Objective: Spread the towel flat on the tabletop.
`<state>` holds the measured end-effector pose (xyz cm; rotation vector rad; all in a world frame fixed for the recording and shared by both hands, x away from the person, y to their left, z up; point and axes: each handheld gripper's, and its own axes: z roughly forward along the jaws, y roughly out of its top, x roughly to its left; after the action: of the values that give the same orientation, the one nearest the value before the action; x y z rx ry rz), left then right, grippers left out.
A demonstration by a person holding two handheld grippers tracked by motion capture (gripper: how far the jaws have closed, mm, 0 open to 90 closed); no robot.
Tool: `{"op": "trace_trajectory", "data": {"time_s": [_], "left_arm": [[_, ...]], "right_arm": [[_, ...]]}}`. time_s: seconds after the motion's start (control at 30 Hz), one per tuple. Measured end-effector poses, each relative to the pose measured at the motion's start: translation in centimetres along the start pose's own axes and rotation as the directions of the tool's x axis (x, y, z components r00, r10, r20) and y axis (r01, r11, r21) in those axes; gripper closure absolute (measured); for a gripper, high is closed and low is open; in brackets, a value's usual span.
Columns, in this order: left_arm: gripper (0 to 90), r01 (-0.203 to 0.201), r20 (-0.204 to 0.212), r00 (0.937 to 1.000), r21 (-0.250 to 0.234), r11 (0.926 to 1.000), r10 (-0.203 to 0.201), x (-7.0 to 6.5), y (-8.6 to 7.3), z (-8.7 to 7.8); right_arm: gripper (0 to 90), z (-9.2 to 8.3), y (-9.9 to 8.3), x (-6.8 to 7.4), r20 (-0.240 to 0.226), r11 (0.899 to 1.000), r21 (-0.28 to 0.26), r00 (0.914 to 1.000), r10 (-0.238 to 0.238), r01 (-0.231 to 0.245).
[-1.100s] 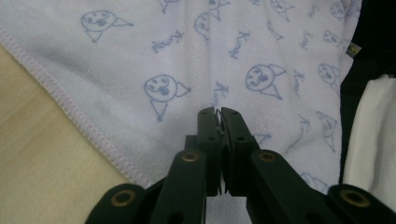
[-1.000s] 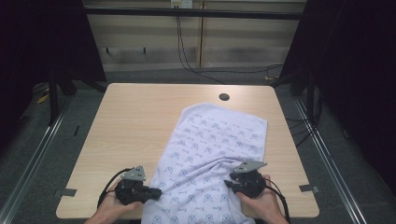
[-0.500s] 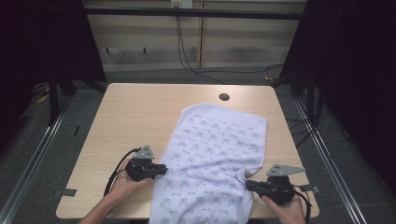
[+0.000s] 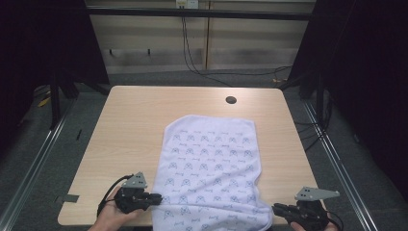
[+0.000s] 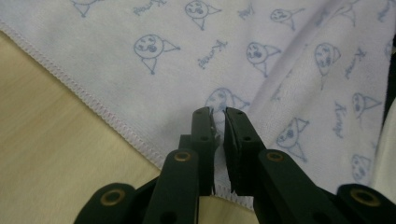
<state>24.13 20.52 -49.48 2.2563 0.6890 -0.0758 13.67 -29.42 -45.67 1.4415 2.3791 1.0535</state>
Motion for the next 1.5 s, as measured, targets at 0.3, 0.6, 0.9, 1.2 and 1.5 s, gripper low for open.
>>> {"op": "trace_trajectory", "data": {"time_s": [0.3, 0.6, 0.9, 1.2, 1.5], "left_arm": [[78.8, 0.052, -0.034, 0.9978, -0.133, 0.9898, -0.057, 3.8, 3.1, 0.1], [80.4, 0.074, -0.064, 0.9947, -0.105, 0.9918, -0.081, 6.9, 6.1, 4.6], [82.4, 0.022, -0.096, 0.9949, -0.089, 0.9958, -0.031, 6.0, 5.9, 4.5], [82.9, -0.015, -0.038, 0.9992, -0.037, 0.9992, 0.014, 2.5, 4.2, 3.6], [90.0, -0.007, 0.110, 0.9939, 0.025, 0.9997, 0.004, -2.0, 1.6, 2.5]], "right_arm": [[68.9, 3.0, 2.5, -1.5, -0.088, 0.993, -0.116, 0.9961, 0.007, -0.018], [67.3, 9.1, 9.5, -2.7, -0.136, 0.987, -0.144, 0.9863, -0.092, 0.073], [67.9, 14.7, 11.6, -2.8, -0.070, 0.990, 0.019, 0.9878, -0.139, 0.141], [67.2, 11.2, 7.3, -1.8, -0.127, 0.990, 0.013, 0.9825, -0.136, 0.139], [90.0, 9.4, 4.7, 1.3, -0.188, 0.975, 0.065, 0.9625, -0.196, 0.211]]}}
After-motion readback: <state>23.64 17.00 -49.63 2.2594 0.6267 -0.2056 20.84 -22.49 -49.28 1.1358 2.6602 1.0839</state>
